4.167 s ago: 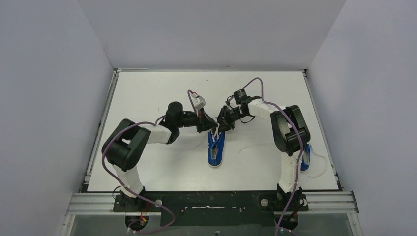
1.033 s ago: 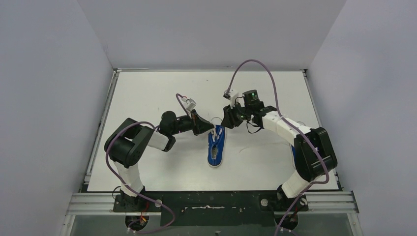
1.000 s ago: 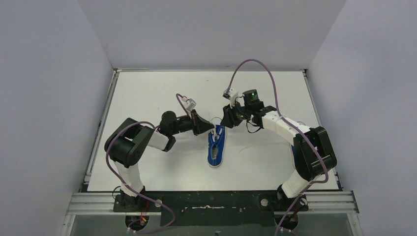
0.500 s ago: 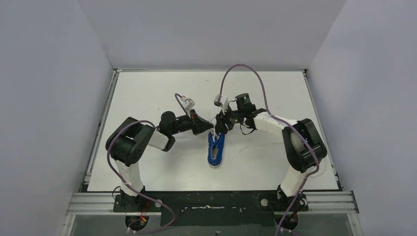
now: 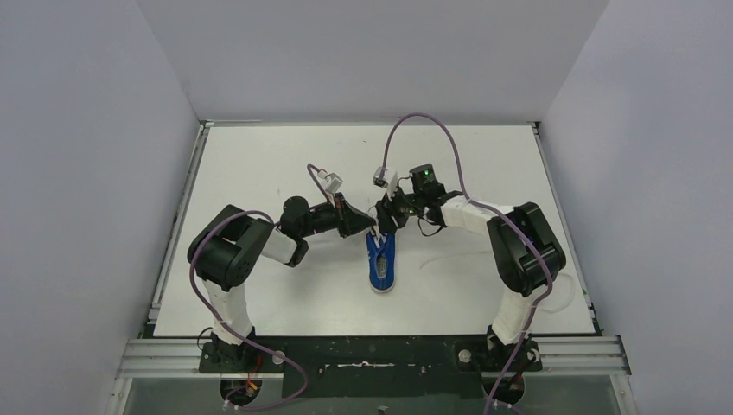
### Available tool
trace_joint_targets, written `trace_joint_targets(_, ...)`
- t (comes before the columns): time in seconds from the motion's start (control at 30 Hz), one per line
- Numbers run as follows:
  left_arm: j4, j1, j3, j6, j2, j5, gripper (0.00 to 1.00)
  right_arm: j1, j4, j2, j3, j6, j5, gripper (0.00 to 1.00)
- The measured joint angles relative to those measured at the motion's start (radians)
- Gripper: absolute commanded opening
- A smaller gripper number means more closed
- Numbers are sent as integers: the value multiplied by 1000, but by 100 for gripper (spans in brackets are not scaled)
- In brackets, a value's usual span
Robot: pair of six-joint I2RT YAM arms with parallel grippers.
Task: Tie the shoes
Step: Move the shoe to the center of the board.
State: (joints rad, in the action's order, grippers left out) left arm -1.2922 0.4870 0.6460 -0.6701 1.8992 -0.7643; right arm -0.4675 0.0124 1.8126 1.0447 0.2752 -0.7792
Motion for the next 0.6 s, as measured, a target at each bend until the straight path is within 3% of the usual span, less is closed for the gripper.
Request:
trace_joint_targets(0.17,-1,0,0,-4,0,-3,0,-6,-57,24,12,-33,5,38)
trace_joint_targets(0.27,-1,0,0,-4,0,-3,0,-5,-93,31,12,-58,21,10)
trace_joint_targets(0.33,-1,0,0,-5,0,-3,0,-5,-110,31,12,-79,32,0)
trace_joint_targets(0.57,-2,-9,0,-7,0,-3,0,11,-130,-78,-90,-137,131,0)
trace_joint_targets(0.6,-3,-11,0,-8,0,-3,0,23,-128,-124,-109,-143,139,8)
